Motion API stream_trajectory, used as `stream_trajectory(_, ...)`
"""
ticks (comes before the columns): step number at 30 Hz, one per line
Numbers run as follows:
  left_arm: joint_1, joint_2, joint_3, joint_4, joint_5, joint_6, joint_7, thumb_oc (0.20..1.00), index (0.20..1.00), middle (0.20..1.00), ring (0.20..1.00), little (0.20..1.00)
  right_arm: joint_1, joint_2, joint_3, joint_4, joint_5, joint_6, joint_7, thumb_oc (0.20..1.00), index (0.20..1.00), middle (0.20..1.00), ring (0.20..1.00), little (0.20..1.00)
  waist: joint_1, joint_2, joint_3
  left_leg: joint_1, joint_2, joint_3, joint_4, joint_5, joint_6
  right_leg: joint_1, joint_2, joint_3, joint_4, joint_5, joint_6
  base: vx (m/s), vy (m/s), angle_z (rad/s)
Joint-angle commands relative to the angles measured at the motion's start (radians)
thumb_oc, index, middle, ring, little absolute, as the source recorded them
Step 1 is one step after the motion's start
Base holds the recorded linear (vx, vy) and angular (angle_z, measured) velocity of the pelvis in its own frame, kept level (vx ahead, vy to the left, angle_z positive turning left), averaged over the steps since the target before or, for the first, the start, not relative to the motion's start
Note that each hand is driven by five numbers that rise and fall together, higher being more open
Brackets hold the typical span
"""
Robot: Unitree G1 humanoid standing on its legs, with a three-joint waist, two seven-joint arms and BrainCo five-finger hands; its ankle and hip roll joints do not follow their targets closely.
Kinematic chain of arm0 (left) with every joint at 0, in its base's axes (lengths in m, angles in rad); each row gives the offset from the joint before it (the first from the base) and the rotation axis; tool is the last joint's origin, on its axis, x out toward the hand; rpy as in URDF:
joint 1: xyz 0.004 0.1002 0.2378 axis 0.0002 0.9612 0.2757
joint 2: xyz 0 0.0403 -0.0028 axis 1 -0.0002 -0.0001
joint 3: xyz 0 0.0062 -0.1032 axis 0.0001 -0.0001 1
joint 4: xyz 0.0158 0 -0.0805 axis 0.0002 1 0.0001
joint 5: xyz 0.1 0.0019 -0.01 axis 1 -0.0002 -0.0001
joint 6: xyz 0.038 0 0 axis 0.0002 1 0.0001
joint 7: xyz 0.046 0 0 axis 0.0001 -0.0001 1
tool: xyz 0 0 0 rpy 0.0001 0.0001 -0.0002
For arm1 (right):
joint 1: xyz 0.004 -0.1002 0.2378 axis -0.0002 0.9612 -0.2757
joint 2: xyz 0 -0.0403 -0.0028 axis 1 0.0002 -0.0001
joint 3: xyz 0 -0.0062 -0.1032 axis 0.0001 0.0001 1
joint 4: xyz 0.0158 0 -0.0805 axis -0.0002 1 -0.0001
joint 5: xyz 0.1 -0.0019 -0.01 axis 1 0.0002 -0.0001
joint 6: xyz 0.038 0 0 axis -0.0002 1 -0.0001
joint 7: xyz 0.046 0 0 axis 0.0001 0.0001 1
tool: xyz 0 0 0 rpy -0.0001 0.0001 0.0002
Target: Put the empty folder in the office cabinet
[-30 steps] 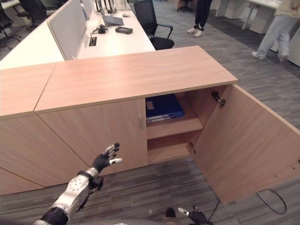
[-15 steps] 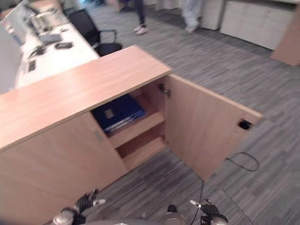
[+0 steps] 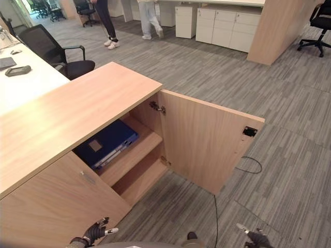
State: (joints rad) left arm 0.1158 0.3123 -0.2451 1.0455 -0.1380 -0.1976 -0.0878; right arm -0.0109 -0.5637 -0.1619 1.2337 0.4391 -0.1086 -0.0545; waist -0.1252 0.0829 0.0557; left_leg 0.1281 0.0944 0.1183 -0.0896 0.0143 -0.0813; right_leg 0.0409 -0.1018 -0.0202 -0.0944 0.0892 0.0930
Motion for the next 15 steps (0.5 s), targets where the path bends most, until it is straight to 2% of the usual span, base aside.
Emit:
stream_trajectory(1,-0.035,0.020,0.031,-0.013,0.032,-0.020,-0.004,1.000,1.000,1.000,1.000,1.000,-0.158,-0.117,-0.035,0.076,0.071,-0.035,-0.020,1.000,1.000,1.000,1.000,1.000,0.030,-0.049,0.012,0.037,0.047,0.007,0.051,-0.044,-0.045,0.038,-0.023,-0.007,0.012,-0.084,0.088,-0.02,0.018,-0.04)
stream_trajectory(4,-0.039,0.027,0.015,-0.025,0.034,-0.021,-0.008,1.000,1.000,1.000,1.000,1.000,-0.233,-0.226,-0.047,0.086,0.079,-0.040,-0.031,1.000,1.000,1.000,1.000,1.000,0.037,-0.054,0.009,0.037,0.043,0.004,0.047,-0.037,-0.045,0.039,-0.029,-0.016,0.011,-0.074,0.092,0.00,0.000,0.00)
stream_trajectory(9,-0.036,0.029,-0.021,-0.046,0.029,-0.019,-0.017,1.000,1.000,1.000,1.000,1.000,-0.351,-0.358,-0.030,0.102,0.102,-0.047,-0.032,1.000,1.000,1.000,1.000,1.000,0.056,-0.060,0.000,0.038,0.046,-0.010,0.038,-0.034,-0.048,0.050,-0.035,-0.037,0.008,-0.076,0.096,0.02,0.009,0.04)
stream_trajectory(10,-0.036,0.028,-0.021,-0.046,0.029,-0.019,-0.017,1.000,1.000,1.000,1.000,1.000,-0.353,-0.360,-0.027,0.104,0.103,-0.047,-0.031,1.000,1.000,1.000,1.000,1.000,0.054,-0.057,-0.001,0.045,0.047,-0.011,0.035,-0.044,-0.048,0.056,-0.034,-0.038,0.009,-0.087,0.098,-0.03,-0.016,0.10)
stream_trajectory(12,-0.034,0.038,-0.042,-0.052,0.026,-0.019,-0.023,1.000,1.000,1.000,1.000,1.000,-0.438,-0.419,0.013,0.102,0.106,-0.049,-0.029,1.000,1.000,1.000,1.000,1.000,0.065,-0.063,-0.002,0.037,0.047,-0.020,0.037,-0.032,-0.050,0.057,-0.036,-0.050,0.007,-0.077,0.096,0.01,-0.009,0.15)
stream_trajectory(15,-0.035,0.037,-0.048,-0.050,0.022,-0.016,-0.021,1.000,1.000,1.000,1.000,1.000,-0.498,-0.435,0.054,0.101,0.105,-0.048,-0.029,1.000,1.000,1.000,1.000,1.000,0.068,-0.060,-0.003,0.046,0.049,-0.025,0.030,-0.040,-0.051,0.066,-0.035,-0.056,0.007,-0.089,0.099,0.02,-0.005,0.10)
